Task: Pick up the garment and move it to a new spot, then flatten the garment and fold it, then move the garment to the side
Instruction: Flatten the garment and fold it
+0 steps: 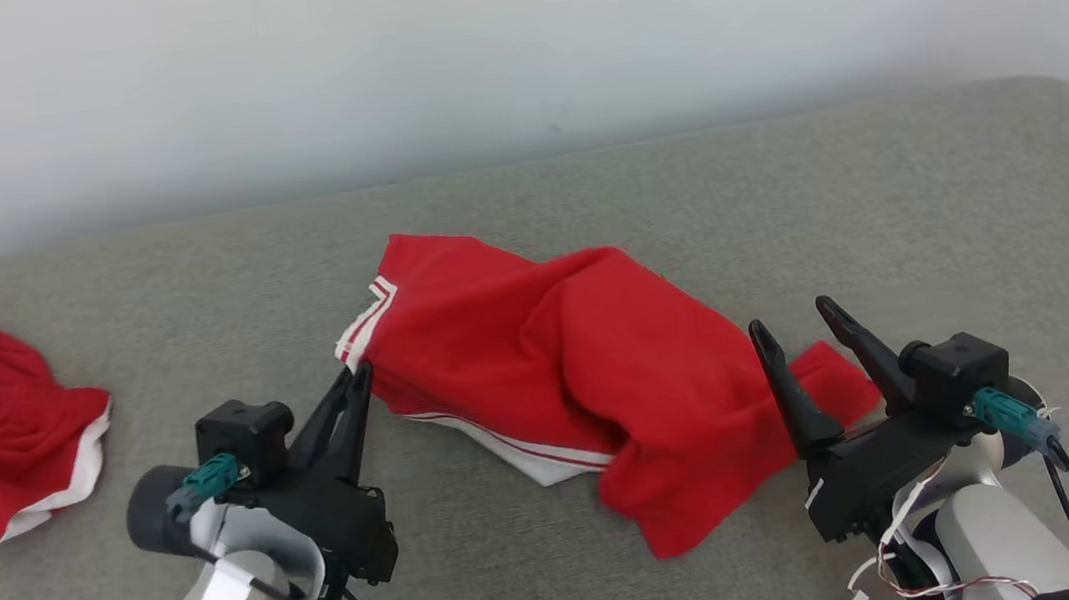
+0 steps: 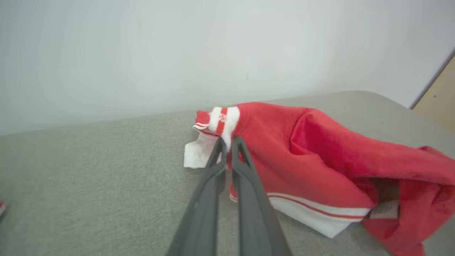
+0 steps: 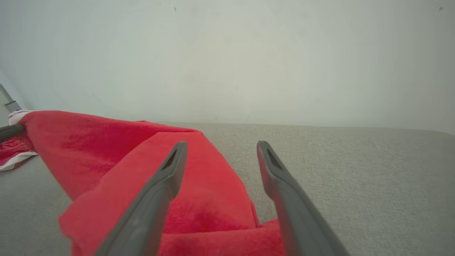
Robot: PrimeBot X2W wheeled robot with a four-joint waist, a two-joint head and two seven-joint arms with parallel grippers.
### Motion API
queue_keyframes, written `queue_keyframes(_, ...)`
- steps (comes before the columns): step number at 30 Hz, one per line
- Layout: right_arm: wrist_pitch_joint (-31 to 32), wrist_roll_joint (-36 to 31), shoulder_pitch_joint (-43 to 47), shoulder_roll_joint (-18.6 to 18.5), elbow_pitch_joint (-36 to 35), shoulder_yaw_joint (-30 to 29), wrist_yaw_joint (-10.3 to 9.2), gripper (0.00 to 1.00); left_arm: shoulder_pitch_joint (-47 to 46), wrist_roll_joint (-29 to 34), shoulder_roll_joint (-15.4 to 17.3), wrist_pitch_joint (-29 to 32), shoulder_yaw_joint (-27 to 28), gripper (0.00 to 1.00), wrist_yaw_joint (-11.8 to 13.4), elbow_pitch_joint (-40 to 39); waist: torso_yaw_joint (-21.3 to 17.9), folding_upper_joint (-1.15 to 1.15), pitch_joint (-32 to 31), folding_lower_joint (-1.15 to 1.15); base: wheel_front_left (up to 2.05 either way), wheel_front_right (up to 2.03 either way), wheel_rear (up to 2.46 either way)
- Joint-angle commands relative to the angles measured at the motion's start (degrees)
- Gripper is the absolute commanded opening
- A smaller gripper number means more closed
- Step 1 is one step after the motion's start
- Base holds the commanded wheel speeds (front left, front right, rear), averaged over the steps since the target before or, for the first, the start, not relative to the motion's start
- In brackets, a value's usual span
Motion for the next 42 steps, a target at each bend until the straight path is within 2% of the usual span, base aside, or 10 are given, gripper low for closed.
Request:
queue_keyframes(1, -0.4, 0.6, 0.7, -0.3, 0.2, 0.0, -0.02, 1.00, 0.9, 0.7, 1.2, -0.2, 0.2, 0.00, 0.9, -1.9, 2.6, 0.00, -1.6, 0.00, 0.00, 0.00, 0.00)
queue_keyframes(10, -0.9, 0.7, 1.0, -0.3, 1.1, -0.4, -0.02, 1.00, 7.7, 1.5, 9.9, 7.0, 1.2, 0.00, 8.5, -22.2, 5.1, 0.00, -1.9, 0.00, 0.00, 0.00, 0.00)
queue_keyframes(20, -1.1, 0.7, 0.3, -0.3, 1.8, -0.4, -0.02, 1.00, 15.6, 3.5, 20.1, 17.5, 2.0, 0.00, 17.9, -45.1, 5.1, 0.00, -1.2, 0.00, 0.00, 0.00, 0.00)
queue_keyframes(21, -1.1, 0.5, 0.2, -0.3, 1.9, -0.5, -0.02, 1.00, 16.0, 3.6, 20.5, 18.4, 1.7, 0.00, 18.2, -46.5, 5.1, 0.00, -1.1, 0.00, 0.00, 0.00, 0.00)
queue_keyframes(25, -0.8, 0.0, -0.2, -0.3, 2.1, -0.6, -0.02, 1.00, 17.4, 2.5, 20.8, 19.3, 1.3, 0.00, 18.5, -48.7, 5.0, 0.00, -1.1, 0.00, 0.00, 0.00, 0.00)
queue_keyframes(27, -0.7, -0.1, -0.3, -0.3, 2.2, -0.5, -0.01, 1.00, 17.7, 1.1, 19.8, 18.7, 1.5, 0.00, 18.0, -48.4, 4.9, 0.00, -1.1, 0.00, 0.00, 0.00, 0.00)
queue_keyframes(32, -0.5, -0.2, -0.6, -0.3, 2.4, -0.1, -0.02, 1.00, 17.7, -0.1, 18.7, 17.4, 1.0, 0.00, 16.3, -43.0, 4.2, 0.00, -1.5, 0.00, 0.00, 0.00, 0.00)
queue_keyframes(42, -0.1, -0.7, -1.3, -0.3, 2.4, 0.3, -0.02, 1.00, 10.5, -2.2, 15.1, 13.6, 1.3, 0.00, 9.7, -30.7, 1.2, 0.00, -1.4, 0.00, 0.00, 0.00, 0.00)
